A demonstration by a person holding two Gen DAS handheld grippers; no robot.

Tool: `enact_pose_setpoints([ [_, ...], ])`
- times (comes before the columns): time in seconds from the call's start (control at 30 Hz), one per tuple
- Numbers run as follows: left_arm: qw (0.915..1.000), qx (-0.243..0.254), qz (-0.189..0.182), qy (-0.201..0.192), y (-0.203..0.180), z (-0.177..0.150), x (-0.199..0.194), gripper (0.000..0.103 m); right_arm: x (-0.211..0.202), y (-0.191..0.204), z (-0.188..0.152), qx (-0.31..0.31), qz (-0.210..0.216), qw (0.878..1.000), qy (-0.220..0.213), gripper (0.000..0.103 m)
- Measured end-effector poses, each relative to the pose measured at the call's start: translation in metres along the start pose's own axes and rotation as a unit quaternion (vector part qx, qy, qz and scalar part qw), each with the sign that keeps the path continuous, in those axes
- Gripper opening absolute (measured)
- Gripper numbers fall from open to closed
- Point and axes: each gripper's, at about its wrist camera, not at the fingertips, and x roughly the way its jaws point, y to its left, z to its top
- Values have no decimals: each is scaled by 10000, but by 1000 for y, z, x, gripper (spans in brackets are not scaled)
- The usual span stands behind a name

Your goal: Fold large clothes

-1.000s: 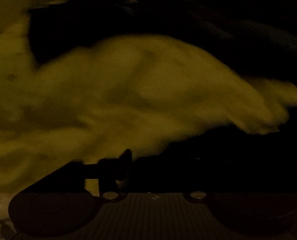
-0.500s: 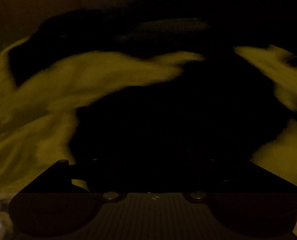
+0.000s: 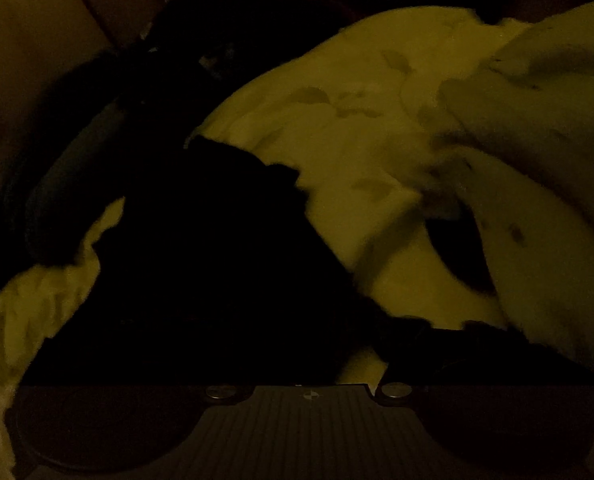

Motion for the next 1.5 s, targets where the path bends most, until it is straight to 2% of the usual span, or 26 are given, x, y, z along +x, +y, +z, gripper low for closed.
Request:
enact_pose_setpoints([
  [0.1,9981,-610,-72,93,15,10,5,66,-4,-6,-3,-116,-22,9999,17,85],
  [0.17,9938,-1096,-165,12,28,11,-9,59,-2,-10,-3,-95,33,9999,90,85],
  [0.3,9808,-1907,-353,-211,53,13,-39,57,11,-17,7,211,327,9990,229,86],
  [0.33,9773,-2072,-379,-220,58,14,-43,57,18,-18,12,356,448,9980,269,89],
  [0.47,9683,-2453,-433,-194,75,12,-47,57,64,-24,41,1232,1000,9858,548,90],
  [0.53,9651,-2574,-453,-189,77,9,-49,57,91,-23,51,1559,1140,9786,705,90],
  [0.57,9633,-2638,-461,-190,78,7,-50,57,108,-24,56,1727,1185,9744,820,90],
  [0.63,9606,-2730,-494,-189,79,5,-50,57,139,-23,62,2010,1000,9699,940,90],
  [0.77,9552,-2901,-564,-173,81,1,-52,57,182,-18,59,2302,929,9620,1136,87],
  [0.83,9549,-2909,-579,-143,82,-1,-51,57,194,-12,58,2228,951,9627,1202,76],
  [0.9,9533,-2958,-595,-117,83,-3,-50,57,198,-2,58,2077,932,9675,1099,69],
  [0.97,9510,-3030,-612,-73,84,-4,-49,57,203,7,58,1929,1069,9692,1094,56],
  [1.0,9502,-3055,-616,-64,85,-5,-49,57,205,10,58,1857,994,9710,1135,40],
  [1.07,9486,-3102,-620,-63,87,-7,-52,57,206,18,59,1600,829,9766,1174,18],
  [1.13,9456,-3191,-627,-82,91,-9,-56,57,200,27,61,1359,745,9822,1062,17],
  [1.23,9393,-3370,-639,-82,102,-14,-63,57,187,44,62,1238,845,9844,922,17],
  [1.4,9287,-3665,-551,-118,126,-30,-80,56,178,93,70,703,986,9894,802,17],
  [1.5,9103,-4110,-439,-202,153,-48,-94,56,184,135,69,223,984,9919,768,16],
])
